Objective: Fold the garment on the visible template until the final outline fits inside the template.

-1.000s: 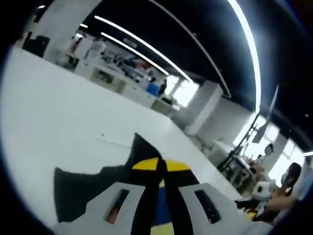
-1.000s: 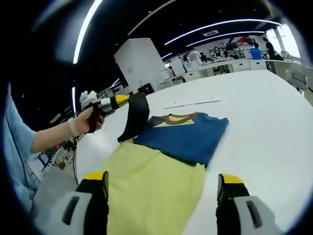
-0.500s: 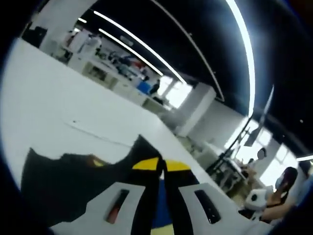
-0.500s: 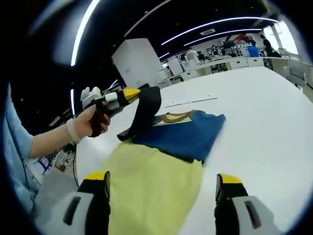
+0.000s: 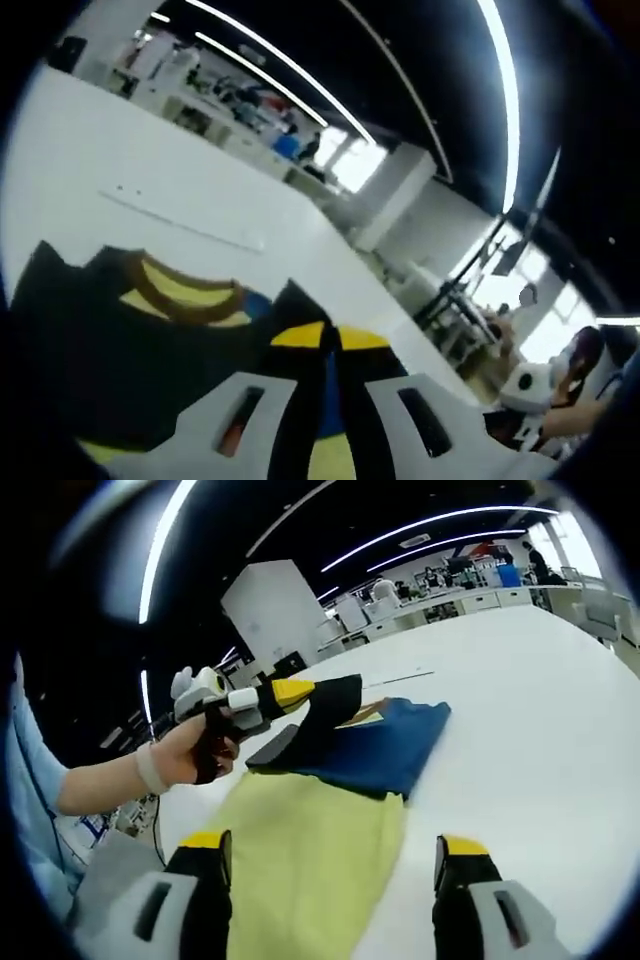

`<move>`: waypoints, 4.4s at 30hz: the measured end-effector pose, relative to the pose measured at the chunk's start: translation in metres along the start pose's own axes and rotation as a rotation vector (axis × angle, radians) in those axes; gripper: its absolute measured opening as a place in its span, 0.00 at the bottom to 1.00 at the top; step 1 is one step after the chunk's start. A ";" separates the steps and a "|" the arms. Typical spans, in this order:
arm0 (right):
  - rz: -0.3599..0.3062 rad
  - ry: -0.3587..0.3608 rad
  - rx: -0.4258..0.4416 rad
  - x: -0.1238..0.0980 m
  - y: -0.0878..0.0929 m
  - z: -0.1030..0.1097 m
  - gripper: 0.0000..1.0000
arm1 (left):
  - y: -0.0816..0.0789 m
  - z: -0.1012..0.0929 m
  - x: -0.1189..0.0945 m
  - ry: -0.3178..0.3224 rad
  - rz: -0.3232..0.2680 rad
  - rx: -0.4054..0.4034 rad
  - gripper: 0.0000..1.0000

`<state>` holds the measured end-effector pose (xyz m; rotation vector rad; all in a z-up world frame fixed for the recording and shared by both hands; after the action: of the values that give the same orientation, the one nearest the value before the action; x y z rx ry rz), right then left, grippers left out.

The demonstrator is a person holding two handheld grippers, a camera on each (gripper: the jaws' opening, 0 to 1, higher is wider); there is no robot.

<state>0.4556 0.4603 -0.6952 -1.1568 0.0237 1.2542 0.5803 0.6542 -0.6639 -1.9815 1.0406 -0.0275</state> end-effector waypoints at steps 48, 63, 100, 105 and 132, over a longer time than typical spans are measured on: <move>-0.032 0.004 0.035 0.000 -0.002 -0.006 0.82 | 0.039 -0.022 0.024 0.117 0.097 0.130 0.26; -0.010 0.008 -0.088 0.036 -0.053 -0.010 0.70 | 0.013 0.012 -0.025 0.050 0.071 0.139 0.27; 0.101 0.124 -0.059 0.113 -0.088 -0.054 0.29 | -0.029 0.105 -0.155 -0.186 0.003 0.166 0.25; 0.103 0.171 -0.040 0.111 -0.087 -0.060 0.12 | -0.037 0.114 -0.155 -0.207 0.019 0.186 0.22; 0.094 0.144 -0.006 0.103 -0.088 -0.059 0.00 | -0.077 0.162 -0.061 -0.262 0.363 0.355 0.09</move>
<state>0.5927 0.5059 -0.7252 -1.2616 0.1841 1.2516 0.6533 0.8277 -0.6884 -1.4163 1.1193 0.2240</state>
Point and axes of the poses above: the point that each gripper's makers call its tool centre point, and the gripper's own axes: x roughly forward along the fingers, z roughly to its left, y roughly out of its underside, the point moved 6 cm from there along -x, roughly backward along the fingers, and after that the axes turned 11 degrees about z, right-handed, at the moved point
